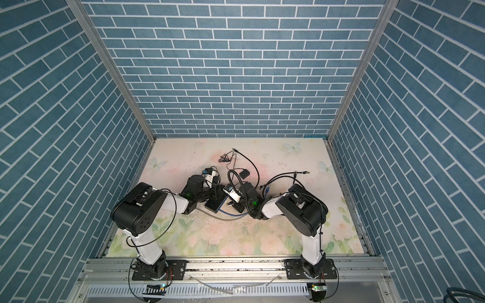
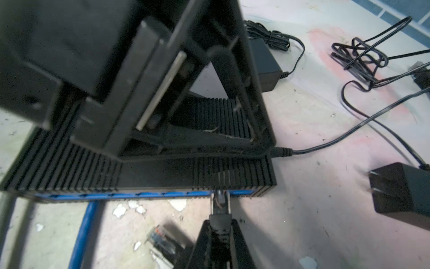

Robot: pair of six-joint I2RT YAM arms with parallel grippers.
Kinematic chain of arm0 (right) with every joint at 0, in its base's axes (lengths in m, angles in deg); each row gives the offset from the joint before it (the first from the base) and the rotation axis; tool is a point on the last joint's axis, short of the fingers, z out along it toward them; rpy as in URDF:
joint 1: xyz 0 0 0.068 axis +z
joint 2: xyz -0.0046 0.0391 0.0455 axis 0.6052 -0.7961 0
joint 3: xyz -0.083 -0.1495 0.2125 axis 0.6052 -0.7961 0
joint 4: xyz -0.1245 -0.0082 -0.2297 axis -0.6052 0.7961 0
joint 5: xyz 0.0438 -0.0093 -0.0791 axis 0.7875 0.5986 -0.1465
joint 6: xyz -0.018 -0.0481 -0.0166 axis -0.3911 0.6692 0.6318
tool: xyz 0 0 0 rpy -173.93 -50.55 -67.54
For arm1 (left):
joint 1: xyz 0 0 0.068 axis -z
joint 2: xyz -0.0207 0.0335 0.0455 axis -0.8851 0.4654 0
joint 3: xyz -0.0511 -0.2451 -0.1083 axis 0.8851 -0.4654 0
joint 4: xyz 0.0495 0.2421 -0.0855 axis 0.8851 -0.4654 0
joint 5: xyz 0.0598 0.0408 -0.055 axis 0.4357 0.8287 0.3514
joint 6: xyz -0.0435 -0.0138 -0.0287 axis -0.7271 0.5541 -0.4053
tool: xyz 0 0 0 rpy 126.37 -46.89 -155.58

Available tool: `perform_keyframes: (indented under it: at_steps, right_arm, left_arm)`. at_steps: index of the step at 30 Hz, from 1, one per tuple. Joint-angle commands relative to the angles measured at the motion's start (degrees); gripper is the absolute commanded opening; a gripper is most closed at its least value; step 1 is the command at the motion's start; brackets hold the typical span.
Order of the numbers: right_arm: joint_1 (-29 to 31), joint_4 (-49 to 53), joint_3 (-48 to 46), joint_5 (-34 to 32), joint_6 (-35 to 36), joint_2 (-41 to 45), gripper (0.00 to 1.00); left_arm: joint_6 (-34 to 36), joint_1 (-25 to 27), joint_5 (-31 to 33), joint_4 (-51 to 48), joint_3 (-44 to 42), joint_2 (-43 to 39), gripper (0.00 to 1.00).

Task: Insert the plug into the switch port
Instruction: 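Open the right gripper off the seated plug while the left releases the switch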

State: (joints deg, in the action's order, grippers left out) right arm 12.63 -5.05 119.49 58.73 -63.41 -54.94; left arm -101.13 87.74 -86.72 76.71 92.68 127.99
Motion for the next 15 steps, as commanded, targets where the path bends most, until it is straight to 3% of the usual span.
perform_keyframes:
  at_steps: [1,7,15]
  right_arm:
    - [1.7,-11.9,9.9,5.1,2.5,-1.9,0.00]
    - [1.8,-11.3,12.1,4.6,3.7,-2.8,0.00]
    - [1.4,-1.9,13.4,3.3,6.5,-2.7,0.00]
  left_arm:
    - [1.2,8.6,-20.5,-6.8,-0.7,2.7,0.57]
    - [0.0,8.7,-21.1,-4.6,-0.6,3.5,0.57]
    - [1.8,8.3,-8.9,-8.7,-0.5,2.6,0.61]
